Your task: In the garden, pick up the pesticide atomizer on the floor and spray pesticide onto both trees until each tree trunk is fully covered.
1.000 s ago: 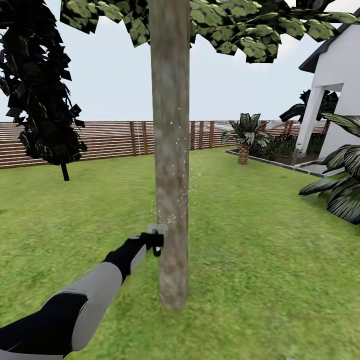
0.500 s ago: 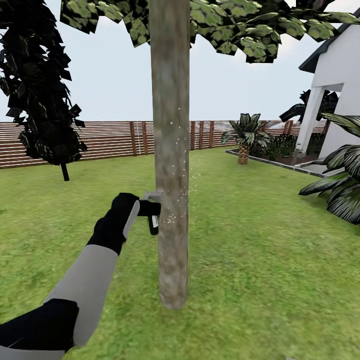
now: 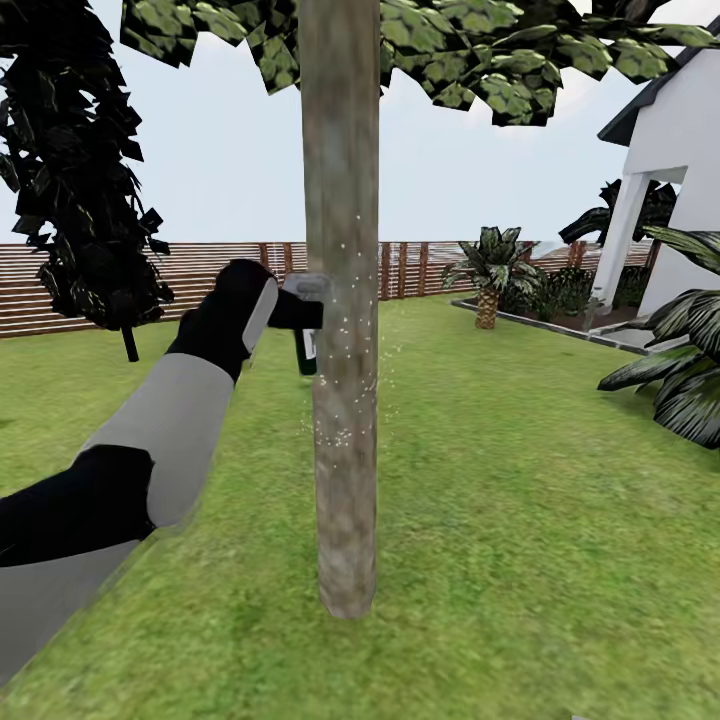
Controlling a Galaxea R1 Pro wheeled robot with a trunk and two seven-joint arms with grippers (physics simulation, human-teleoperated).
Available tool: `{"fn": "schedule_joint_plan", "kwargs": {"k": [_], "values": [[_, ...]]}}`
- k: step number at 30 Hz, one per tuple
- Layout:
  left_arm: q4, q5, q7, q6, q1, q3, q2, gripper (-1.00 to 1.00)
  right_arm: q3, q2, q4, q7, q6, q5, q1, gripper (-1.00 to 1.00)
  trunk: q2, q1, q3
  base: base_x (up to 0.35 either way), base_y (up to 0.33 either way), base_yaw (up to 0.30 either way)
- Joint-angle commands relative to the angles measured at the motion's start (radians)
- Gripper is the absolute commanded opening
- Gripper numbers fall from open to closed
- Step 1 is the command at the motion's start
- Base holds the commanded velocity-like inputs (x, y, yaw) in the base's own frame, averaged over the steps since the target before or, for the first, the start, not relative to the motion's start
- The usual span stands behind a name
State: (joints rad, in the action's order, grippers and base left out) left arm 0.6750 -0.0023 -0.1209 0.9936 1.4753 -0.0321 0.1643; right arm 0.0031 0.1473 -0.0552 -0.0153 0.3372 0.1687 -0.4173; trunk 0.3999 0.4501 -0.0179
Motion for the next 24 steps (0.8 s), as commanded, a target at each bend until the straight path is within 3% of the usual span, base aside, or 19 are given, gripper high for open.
{"fn": "schedule_joint_plan", "kwargs": {"k": [1,9,14,21,22,23,24], "values": [[-0.019,0.001,0.0,0.0,0.025,0.0,0.0,-1.0,0.0,0.0,0.0,0.0,0.0,0.0,0.0,1.0,0.0,0.0,0.0,0.0,0.0,0.0],[-0.233,0.001,0.0,0.0,0.312,0.002,-0.012,-1.0,0.0,-0.002,-0.001,0.0,-0.002,-0.001,0.0,1.0,0.0,0.0,0.0,0.0,0.0,0.0],[-0.269,0.001,0.0,0.001,0.422,0.003,-0.037,-1.0,0.0,-0.003,-0.001,0.0,-0.001,-0.001,0.0,1.0,0.0,0.0,0.0,0.0,0.0,0.0],[-0.285,0.005,0.0,0.0,0.486,0.003,-0.056,-1.0,0.0,-0.003,0.0,0.0,-0.001,-0.001,0.0,1.0,0.0,0.0,0.0,0.0,0.0,0.0],[-0.284,0.024,0.0,0.001,0.491,0.004,-0.056,-1.0,0.0,-0.003,0.0,0.0,-0.001,-0.001,0.0,1.0,0.0,0.0,0.0,0.0,0.0,0.0],[-0.283,0.144,0.0,0.001,0.497,0.006,-0.056,-1.0,0.0,-0.003,0.0,0.0,-0.001,-0.001,0.0,1.0,0.0,0.0,0.0,0.0,0.0,0.0],[-0.282,0.206,0.0,0.001,0.499,0.007,-0.056,-1.0,0.0,-0.003,0.0,0.0,-0.001,-0.001,0.0,1.0,0.0,0.0,0.0,0.0,0.0,0.0]]}}
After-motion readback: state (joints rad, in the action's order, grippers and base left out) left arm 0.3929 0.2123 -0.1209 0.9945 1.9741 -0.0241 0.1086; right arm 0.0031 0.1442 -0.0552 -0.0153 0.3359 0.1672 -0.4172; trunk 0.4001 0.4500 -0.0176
